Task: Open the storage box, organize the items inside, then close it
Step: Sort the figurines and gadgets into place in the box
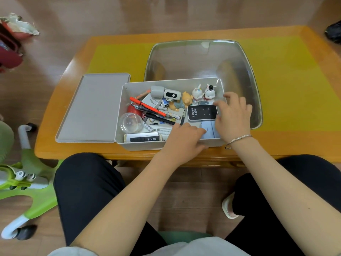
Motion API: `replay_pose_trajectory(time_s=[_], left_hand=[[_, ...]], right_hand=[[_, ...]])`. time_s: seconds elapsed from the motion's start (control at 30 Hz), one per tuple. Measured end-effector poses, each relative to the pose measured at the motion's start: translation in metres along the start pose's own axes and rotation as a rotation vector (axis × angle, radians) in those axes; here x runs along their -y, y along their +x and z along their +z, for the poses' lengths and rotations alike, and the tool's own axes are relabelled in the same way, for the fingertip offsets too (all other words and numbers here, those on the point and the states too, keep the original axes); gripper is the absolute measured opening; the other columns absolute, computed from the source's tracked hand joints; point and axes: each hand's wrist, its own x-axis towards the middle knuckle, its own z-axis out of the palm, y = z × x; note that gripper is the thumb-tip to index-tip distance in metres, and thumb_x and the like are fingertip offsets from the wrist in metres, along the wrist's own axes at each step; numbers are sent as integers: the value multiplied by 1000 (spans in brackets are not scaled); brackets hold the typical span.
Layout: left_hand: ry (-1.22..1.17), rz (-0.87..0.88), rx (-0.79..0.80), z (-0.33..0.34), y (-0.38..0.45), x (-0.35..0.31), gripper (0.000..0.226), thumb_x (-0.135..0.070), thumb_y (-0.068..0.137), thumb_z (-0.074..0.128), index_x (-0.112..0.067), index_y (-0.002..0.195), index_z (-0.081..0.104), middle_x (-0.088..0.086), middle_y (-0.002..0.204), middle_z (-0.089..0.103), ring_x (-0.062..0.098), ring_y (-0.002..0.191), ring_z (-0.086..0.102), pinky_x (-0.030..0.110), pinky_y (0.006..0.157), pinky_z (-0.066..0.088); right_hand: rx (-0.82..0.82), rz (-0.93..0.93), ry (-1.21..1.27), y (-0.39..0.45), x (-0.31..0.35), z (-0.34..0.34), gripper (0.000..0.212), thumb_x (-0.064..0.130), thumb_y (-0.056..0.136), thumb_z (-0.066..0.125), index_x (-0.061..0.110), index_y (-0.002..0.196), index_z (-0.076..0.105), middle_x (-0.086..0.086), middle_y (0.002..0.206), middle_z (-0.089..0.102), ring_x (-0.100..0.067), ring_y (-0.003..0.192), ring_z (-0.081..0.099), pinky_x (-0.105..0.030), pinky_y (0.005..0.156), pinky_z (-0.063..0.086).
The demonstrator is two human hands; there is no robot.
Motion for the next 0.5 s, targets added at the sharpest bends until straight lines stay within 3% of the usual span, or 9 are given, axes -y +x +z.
replay_pose_trajectory(time_s=[0.1,0.23,0.4,0.5], left_hand=[[-70,-96,-118,-12,-13,12,49,-58,91,46,-23,123,61,-2,114,65,21,110,50,38,88,30],[-67,-239,-297,-33,-26,43,29,-40,94,52,-21,111,66,-3,109,67,20,107,50,33,82,29],[-71,-458,-378,-47,-30,93,25,-23,92,56,-17,115,63,3,117,62,24,112,47,34,90,36],[-224,-428,-366,-54,-16,111,38,-15,91,58,-13,130,54,6,126,55,23,119,45,32,100,36]], right_hand=[[-16,-66,53,5,14,0,37,7,83,57,18,118,61,-9,130,47,-31,115,41,-41,85,32],[32,-175,124,11,35,4,29,13,86,57,19,113,63,-6,121,52,-28,113,45,-40,89,34],[284,-230,238,22,64,11,22,19,91,53,18,110,64,-4,101,65,-26,98,58,-36,81,46],[249,-259,218,30,74,20,27,11,89,54,16,114,62,-8,119,55,-28,110,50,-38,92,42]])
